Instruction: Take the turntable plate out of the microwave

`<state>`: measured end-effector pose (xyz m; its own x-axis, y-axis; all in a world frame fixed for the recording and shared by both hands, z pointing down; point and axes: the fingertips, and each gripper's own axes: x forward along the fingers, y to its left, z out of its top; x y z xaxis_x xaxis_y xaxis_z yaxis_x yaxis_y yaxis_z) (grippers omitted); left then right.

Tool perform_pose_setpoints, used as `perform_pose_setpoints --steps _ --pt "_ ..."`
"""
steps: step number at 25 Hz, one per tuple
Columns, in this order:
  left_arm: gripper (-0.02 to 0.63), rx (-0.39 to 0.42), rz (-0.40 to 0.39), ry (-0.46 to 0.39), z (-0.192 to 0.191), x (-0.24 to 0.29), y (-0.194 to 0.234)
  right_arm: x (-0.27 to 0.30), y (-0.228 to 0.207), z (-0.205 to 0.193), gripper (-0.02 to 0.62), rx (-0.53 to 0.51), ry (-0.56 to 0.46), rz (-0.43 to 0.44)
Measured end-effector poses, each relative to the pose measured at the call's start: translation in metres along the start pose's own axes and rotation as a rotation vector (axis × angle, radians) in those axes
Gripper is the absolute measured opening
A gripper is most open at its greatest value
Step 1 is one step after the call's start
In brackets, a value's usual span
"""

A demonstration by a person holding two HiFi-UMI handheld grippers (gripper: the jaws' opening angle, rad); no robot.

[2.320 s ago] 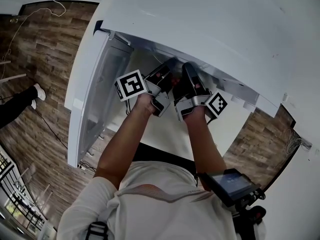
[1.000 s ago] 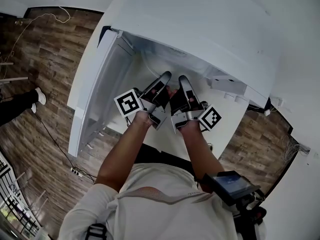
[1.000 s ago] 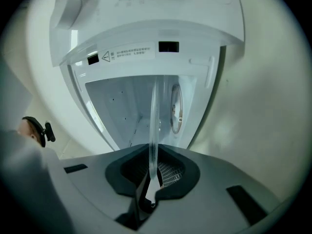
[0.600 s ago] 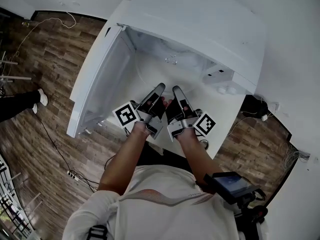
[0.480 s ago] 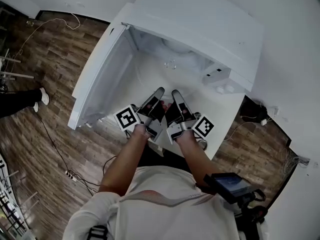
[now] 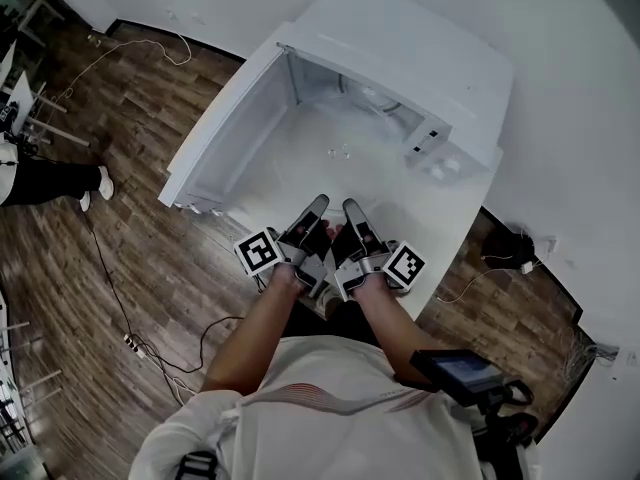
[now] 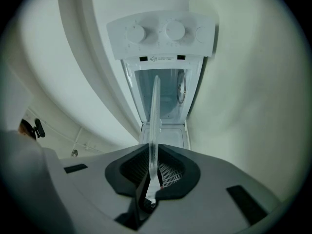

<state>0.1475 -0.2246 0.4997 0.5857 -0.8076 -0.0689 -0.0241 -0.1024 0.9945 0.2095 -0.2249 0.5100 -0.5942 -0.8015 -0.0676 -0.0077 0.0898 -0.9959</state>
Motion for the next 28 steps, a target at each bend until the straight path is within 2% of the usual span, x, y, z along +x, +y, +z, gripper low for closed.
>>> perform_pose_setpoints --steps 6,19,24,28 --pt "0.049 0.003 -0.013 -0.002 -0.012 -0.032 -0.028 -0.021 0.029 -0.026 0.038 -0.011 0.008 0.013" --pt "0.049 -0.003 -0.074 0.077 -0.045 -0.102 -0.082 -0.080 0.083 -0.084 0.038 -0.067 -0.071 0.021" --pt "0.049 0.009 -0.114 0.104 -0.071 -0.178 -0.106 -0.130 0.108 -0.149 0.038 -0.099 -0.101 0.044" --pt "0.049 0.006 -0.108 0.122 -0.079 -0.200 -0.111 -0.146 0.113 -0.167 0.038 -0.104 -0.115 0.040"
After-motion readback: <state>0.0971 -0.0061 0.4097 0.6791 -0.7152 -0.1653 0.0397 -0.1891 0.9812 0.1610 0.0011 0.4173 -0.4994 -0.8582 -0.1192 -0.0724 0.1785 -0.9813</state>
